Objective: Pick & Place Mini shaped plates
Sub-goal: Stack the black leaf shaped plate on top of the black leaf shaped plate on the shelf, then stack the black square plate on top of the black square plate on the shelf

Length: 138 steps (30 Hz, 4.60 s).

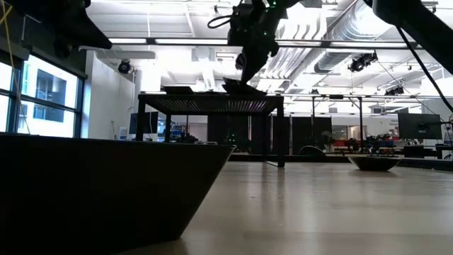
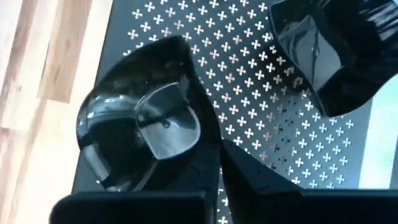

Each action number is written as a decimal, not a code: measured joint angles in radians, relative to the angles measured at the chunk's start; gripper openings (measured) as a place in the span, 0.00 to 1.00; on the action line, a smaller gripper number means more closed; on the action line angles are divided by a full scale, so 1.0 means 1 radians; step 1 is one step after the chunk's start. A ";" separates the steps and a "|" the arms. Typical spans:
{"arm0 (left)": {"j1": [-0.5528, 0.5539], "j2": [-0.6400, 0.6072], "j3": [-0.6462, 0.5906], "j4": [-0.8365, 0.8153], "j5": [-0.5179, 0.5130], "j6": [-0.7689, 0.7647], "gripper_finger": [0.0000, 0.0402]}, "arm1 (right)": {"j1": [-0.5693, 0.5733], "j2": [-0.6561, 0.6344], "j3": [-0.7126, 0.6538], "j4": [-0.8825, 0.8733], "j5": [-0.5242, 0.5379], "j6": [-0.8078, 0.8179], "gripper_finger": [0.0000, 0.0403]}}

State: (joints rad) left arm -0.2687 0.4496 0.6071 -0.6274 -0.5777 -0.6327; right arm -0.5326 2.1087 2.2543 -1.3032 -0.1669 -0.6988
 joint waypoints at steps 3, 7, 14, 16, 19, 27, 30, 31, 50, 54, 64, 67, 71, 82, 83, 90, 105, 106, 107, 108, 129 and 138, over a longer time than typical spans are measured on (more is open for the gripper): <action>0.000 0.000 0.000 -0.006 0.000 0.000 0.00 | 0.008 0.001 0.000 0.017 0.002 -0.013 0.07; 0.000 0.000 0.000 -0.022 0.000 0.000 0.00 | 0.024 -0.001 0.002 0.070 0.024 -0.001 0.17; 0.000 0.000 0.000 -0.034 0.001 -0.001 0.00 | 0.052 -0.005 0.103 0.017 0.062 0.069 0.28; 0.000 0.000 0.000 -0.034 0.001 -0.002 0.00 | 0.062 -0.054 0.065 0.024 0.071 0.097 0.28; 0.000 0.000 0.000 -0.026 0.001 -0.003 0.00 | 0.076 -0.135 0.002 0.017 0.049 0.172 0.21; 0.000 0.013 0.000 -0.006 -0.040 -0.004 0.00 | 0.138 -0.478 -0.512 0.397 -0.028 0.399 0.04; 0.000 0.037 0.000 0.020 -0.041 0.000 0.00 | 0.190 -0.635 -0.772 0.613 0.017 0.531 0.02; 0.000 0.047 0.000 0.032 -0.042 0.004 0.00 | 0.211 -0.685 -0.850 0.673 0.034 0.582 0.01; 0.000 0.318 0.000 0.419 0.079 0.181 0.00 | 0.705 -1.222 -1.573 0.596 0.179 1.333 0.01; 0.001 0.351 0.000 0.478 0.079 0.192 0.00 | 0.753 -1.221 -1.683 0.559 0.063 1.390 0.03; 0.001 0.423 0.000 0.576 0.116 0.137 0.00 | 0.812 -1.220 -1.894 0.604 -0.019 1.396 0.29; 0.000 0.428 0.000 0.573 0.117 0.127 0.00 | 0.813 -1.220 -1.913 0.633 -0.026 1.382 0.33; 0.001 0.427 0.000 0.573 0.117 0.128 0.00 | 0.828 -1.217 -1.937 0.656 -0.027 1.406 0.32; 0.001 0.426 0.000 0.565 0.116 0.130 0.00 | 0.856 -1.218 -1.977 0.697 -0.056 1.456 0.12; 0.000 0.426 0.000 0.565 0.116 0.130 0.00 | 0.856 -1.216 -1.975 0.697 -0.074 1.453 0.09; 0.001 0.426 0.000 0.562 0.116 0.130 0.00 | 0.856 -1.217 -1.972 0.722 -0.133 1.466 0.03; 0.001 0.426 0.000 0.535 0.116 0.130 0.00 | 0.856 -1.219 -1.973 0.798 -0.155 1.528 0.21; 0.001 0.426 0.000 0.531 0.116 0.130 0.00 | 0.856 -1.219 -1.973 0.797 -0.155 1.522 0.23; 0.001 0.426 0.000 0.528 0.116 0.130 0.00 | 0.856 -1.219 -1.975 0.800 -0.156 1.516 0.24; 0.001 0.426 0.000 0.526 0.116 0.129 0.00 | 0.856 -1.218 -1.976 0.799 -0.155 1.512 0.25; 0.001 0.426 0.000 0.495 0.114 0.128 0.00 | 0.825 -1.175 -1.896 0.994 -0.096 1.681 0.01; 0.001 0.426 0.000 0.463 0.059 0.127 0.00 | 0.700 -0.951 -1.692 1.239 0.255 1.882 0.01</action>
State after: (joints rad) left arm -0.2680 0.8757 0.6067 -0.1641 -0.5186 -0.5054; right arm 0.1669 1.1577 0.5620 -0.0642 0.0878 1.1833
